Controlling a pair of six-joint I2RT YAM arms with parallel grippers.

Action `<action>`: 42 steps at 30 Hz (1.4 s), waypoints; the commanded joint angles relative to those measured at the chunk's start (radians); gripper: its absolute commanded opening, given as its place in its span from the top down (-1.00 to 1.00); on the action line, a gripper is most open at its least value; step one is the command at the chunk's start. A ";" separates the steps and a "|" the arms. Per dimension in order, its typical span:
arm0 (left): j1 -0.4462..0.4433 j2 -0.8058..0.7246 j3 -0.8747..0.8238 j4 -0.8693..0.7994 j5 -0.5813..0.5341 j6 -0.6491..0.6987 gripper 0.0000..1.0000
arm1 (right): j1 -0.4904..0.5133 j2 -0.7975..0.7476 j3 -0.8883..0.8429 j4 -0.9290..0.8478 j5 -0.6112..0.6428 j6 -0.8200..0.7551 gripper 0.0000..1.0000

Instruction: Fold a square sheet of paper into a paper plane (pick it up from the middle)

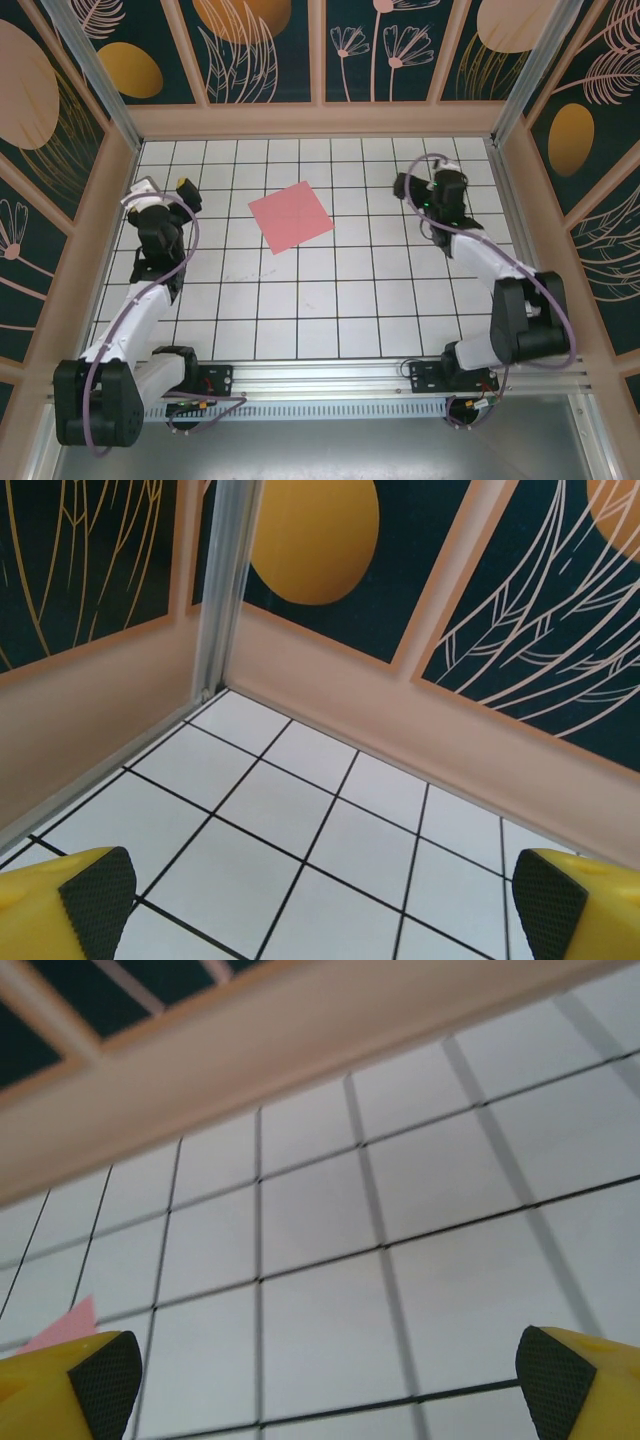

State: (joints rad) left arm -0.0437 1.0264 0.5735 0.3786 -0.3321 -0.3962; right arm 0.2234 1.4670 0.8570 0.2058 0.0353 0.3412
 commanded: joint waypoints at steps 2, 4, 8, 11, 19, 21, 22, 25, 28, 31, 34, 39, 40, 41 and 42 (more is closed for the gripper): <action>0.008 -0.023 0.080 -0.310 0.068 -0.092 -0.97 | 0.181 0.186 0.185 -0.255 0.026 0.041 -0.97; 0.009 -0.019 0.085 -0.328 0.075 -0.099 -0.97 | 0.257 0.287 0.284 -0.301 0.069 0.035 -0.97; 0.008 0.011 0.093 -0.321 0.078 -0.099 -0.97 | 0.360 0.493 0.505 -0.418 0.140 0.042 -0.97; 0.008 0.041 0.107 -0.321 0.079 -0.100 -0.97 | 0.415 0.619 0.651 -0.489 0.179 0.029 -0.97; 0.008 0.093 0.108 -0.305 0.125 -0.087 -0.97 | 0.498 0.852 0.943 -0.678 0.285 -0.006 -0.97; 0.008 0.099 0.106 -0.304 0.126 -0.087 -0.97 | 0.508 0.861 0.941 -0.687 0.293 -0.010 -0.97; 0.008 0.101 0.105 -0.301 0.127 -0.087 -0.97 | 0.511 0.864 0.936 -0.695 0.300 -0.011 -0.98; 0.009 0.111 0.108 -0.303 0.128 -0.086 -0.97 | 0.512 0.860 0.892 -0.725 0.337 -0.017 -0.97; 0.008 0.113 0.108 -0.305 0.129 -0.087 -0.97 | 0.513 0.817 0.781 -0.735 0.372 -0.035 -0.98; 0.008 0.117 0.104 -0.302 0.132 -0.092 -0.97 | 0.510 0.713 0.564 -0.687 0.374 -0.060 -0.98; 0.008 0.123 0.106 -0.303 0.141 -0.095 -0.97 | 0.505 0.598 0.346 -0.660 0.374 -0.067 -0.98; 0.008 0.124 0.110 -0.309 0.148 -0.098 -0.97 | 0.491 0.415 0.148 -0.661 0.316 -0.062 -0.96; 0.009 0.124 0.111 -0.312 0.147 -0.099 -0.97 | 0.484 0.381 0.141 -0.669 0.324 -0.044 -0.98; 0.008 0.125 0.112 -0.313 0.145 -0.099 -0.97 | 0.469 0.358 0.161 -0.697 0.310 -0.018 -0.97; 0.009 0.126 0.113 -0.317 0.145 -0.101 -0.97 | 0.453 0.334 0.189 -0.721 0.285 0.008 -0.97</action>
State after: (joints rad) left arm -0.0437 1.1465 0.6552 0.0765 -0.1936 -0.4835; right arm 0.7109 1.8256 1.0595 -0.3305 0.3546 0.3309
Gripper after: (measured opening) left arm 0.985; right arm 0.986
